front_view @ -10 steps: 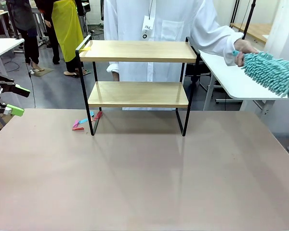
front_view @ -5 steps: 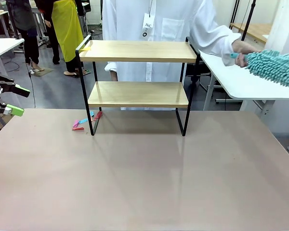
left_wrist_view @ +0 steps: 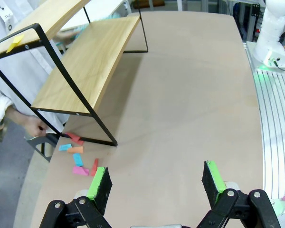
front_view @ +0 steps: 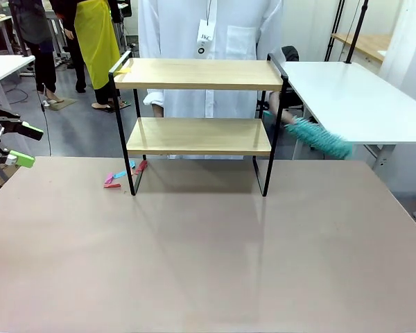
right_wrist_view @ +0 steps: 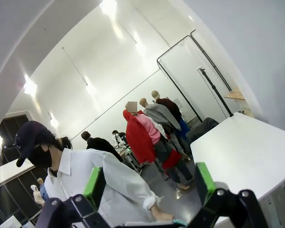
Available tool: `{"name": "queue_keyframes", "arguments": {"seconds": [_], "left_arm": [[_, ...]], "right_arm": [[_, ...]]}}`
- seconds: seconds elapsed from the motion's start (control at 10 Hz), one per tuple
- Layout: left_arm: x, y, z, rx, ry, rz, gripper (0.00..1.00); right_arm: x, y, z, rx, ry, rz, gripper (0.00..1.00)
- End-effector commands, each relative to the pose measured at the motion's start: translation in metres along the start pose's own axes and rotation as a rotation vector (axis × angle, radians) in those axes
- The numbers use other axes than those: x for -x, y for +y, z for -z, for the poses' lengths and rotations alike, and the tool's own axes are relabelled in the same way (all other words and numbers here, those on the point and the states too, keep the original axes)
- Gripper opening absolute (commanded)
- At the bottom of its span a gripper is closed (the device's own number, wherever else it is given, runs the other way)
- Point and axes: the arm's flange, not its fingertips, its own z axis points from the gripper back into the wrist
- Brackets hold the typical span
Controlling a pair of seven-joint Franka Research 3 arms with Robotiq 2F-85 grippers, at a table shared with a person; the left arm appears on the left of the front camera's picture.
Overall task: Clean the shelf.
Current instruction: Hand the Duster back to the human.
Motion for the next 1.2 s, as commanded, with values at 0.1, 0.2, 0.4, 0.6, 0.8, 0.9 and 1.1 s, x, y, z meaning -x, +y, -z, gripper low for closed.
{"name": "queue_keyframes", "arguments": {"seconds": [0.1, 0.2, 0.4, 0.6, 0.8, 0.9, 1.1], "left_arm": [[-0.0004, 0.0006, 0.0015, -0.009, -0.032, 0.012, 1.00], [-0.0004, 0.0006, 0.0015, -0.009, -0.032, 0.012, 1.00], [-0.0004, 0.0006, 0.0015, -0.009, -0.032, 0.012, 1.00], [-0.0004, 0.0006, 0.0015, -0.009, -0.032, 0.012, 1.00], [-0.0004, 0.0006, 0.0015, -0.009, -0.032, 0.012, 1.00], [-0.0004, 0.0006, 0.0015, -0.009, -0.032, 0.012, 1.00], [-0.0004, 0.0006, 0.0015, -0.009, -0.032, 0.012, 1.00]], "right_arm": [[0.0018, 0.0020, -0.0024, -0.001, 0.001, -0.028, 1.00], [0.0018, 0.0020, -0.0024, -0.001, 0.001, -0.028, 1.00], [0.0018, 0.0020, -0.0024, -0.001, 0.001, -0.028, 1.00], [0.0018, 0.0020, -0.0024, -0.001, 0.001, -0.028, 1.00], [0.0018, 0.0020, -0.0024, -0.001, 0.001, -0.028, 1.00], [0.0018, 0.0020, -0.0024, -0.001, 0.001, -0.028, 1.00], [0.0018, 0.0020, -0.0024, -0.001, 0.001, -0.028, 1.00]]}}
